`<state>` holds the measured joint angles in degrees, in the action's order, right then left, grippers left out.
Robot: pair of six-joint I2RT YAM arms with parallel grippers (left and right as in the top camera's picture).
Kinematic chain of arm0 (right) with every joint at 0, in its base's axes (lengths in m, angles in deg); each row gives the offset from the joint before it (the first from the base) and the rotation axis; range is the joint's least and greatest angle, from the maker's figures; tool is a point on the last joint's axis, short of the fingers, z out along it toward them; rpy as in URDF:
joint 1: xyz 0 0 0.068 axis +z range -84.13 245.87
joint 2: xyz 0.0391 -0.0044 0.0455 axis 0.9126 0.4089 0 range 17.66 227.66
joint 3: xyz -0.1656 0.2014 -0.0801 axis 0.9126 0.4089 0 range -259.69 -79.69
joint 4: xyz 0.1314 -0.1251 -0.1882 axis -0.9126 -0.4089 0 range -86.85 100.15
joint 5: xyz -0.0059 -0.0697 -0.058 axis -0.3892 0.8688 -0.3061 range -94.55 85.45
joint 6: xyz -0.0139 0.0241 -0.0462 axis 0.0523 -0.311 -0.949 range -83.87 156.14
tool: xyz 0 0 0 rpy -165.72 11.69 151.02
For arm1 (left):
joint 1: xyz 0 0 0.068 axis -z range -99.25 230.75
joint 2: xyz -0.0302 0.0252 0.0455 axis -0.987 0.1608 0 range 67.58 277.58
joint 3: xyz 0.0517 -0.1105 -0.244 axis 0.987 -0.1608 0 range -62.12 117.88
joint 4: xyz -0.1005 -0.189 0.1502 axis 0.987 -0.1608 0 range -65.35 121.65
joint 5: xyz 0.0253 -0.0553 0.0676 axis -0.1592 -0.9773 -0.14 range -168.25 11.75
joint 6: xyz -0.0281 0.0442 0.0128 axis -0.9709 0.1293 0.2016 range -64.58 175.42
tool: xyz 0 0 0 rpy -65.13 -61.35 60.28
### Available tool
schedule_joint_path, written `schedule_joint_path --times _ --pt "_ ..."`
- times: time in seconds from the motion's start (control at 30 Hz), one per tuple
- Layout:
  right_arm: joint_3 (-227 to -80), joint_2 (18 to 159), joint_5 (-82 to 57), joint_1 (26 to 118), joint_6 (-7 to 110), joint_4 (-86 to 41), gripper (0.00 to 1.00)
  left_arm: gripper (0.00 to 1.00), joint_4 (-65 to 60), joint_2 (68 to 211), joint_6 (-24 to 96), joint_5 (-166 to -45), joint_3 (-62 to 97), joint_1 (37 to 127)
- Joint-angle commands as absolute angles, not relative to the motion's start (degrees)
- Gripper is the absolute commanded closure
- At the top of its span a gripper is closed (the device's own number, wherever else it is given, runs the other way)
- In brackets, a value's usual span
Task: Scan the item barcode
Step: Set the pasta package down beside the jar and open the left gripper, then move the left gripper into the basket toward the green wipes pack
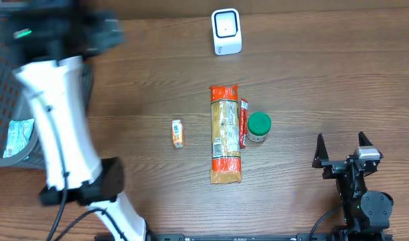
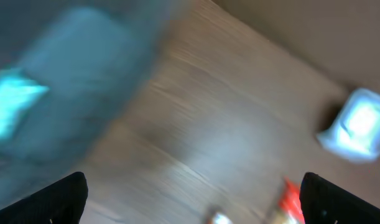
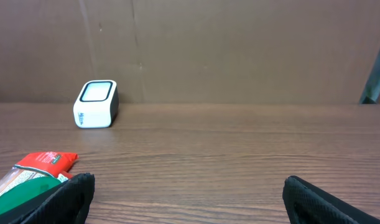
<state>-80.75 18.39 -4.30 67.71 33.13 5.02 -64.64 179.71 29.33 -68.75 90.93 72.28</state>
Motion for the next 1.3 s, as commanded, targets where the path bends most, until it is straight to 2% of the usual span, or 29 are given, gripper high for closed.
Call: schedule_joint_path --times 0.0,0.17,0.43,0.53,0.77,1.13,1.27 --pt "-80.11 17.82 -4.26 67.41 33.06 5.39 0.00 0.00 -65.17 178.14 30.66 -67.75 91.50 62.88" --pt "-80.13 17.82 -4.26 67.41 33.06 5.39 0.00 0.00 -65.17 178.32 31.12 -67.75 87.41 49.59" --pt "-80.13 17.82 -4.26 67.41 33.06 5.39 0.00 0.00 -61.06 180.76 30.16 -64.30 72.97 40.83" --pt "-80.11 17.82 -4.26 67.41 33.06 5.39 0.00 0.01 -57.56 181.86 30.14 -60.84 67.94 39.38" --pt "-80.13 17.82 -4.26 67.41 33.06 5.39 0.00 0.00 -48.62 185.16 30.14 -61.83 61.51 36.85" --pt "-80.11 17.82 -4.26 67.41 33.06 5.39 0.00 0.00 -41.25 195.76 30.34 -61.72 60.77 36.89" --pt "-80.13 17.82 -4.26 67.41 33.06 5.39 0.00 0.00 -38.15 199.63 34.75 -61.74 60.77 36.87"
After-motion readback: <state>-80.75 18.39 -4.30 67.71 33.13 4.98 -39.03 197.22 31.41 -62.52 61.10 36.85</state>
